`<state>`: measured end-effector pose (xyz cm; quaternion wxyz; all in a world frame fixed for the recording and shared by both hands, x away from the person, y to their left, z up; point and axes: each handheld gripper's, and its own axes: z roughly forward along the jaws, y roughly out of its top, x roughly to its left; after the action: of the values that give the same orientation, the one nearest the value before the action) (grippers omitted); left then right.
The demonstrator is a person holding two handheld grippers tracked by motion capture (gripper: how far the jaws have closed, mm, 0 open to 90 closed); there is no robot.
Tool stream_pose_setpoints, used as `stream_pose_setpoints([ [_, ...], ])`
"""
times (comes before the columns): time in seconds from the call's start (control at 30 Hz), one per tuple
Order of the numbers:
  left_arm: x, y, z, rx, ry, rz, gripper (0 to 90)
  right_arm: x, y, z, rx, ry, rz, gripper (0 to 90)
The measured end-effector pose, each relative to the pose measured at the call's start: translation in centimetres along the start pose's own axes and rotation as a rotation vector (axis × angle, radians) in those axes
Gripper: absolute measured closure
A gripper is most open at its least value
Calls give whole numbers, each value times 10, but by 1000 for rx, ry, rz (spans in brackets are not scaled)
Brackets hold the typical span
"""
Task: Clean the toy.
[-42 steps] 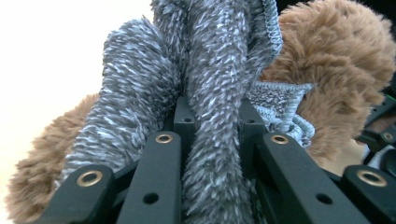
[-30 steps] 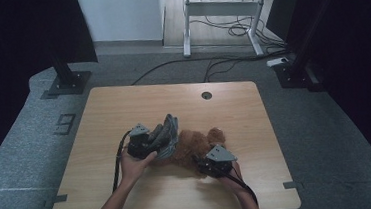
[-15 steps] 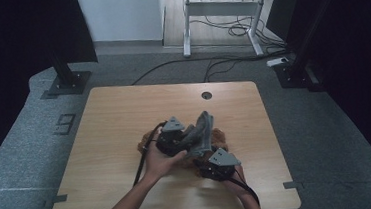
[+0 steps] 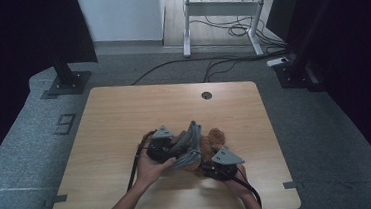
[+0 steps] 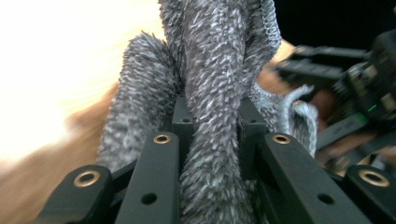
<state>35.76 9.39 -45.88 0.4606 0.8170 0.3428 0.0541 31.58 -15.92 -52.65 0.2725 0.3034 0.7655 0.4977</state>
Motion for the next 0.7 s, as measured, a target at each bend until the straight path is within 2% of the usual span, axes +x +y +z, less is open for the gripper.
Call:
stream_pose_setpoints([
  [0.1, 15, -11, -11, -7, 13, -30, 747, -1, -1, 0, -1, 9, 7, 388],
  [0.17, 19, -16, -16, -12, 9, -41, 752, 0, -1, 0, -3, 11, 1, 394],
  [0.37, 17, -25, -27, -37, 46, -9, 755, 1, -1, -1, 5, 14, -10, 401],
  [0.53, 27, -30, -48, -86, 93, -21, 756, -2, -2, -2, 4, 13, 3, 408],
  [0.7, 55, -41, -70, -127, 145, -102, 754, -4, -3, -2, 3, 14, 13, 411],
])
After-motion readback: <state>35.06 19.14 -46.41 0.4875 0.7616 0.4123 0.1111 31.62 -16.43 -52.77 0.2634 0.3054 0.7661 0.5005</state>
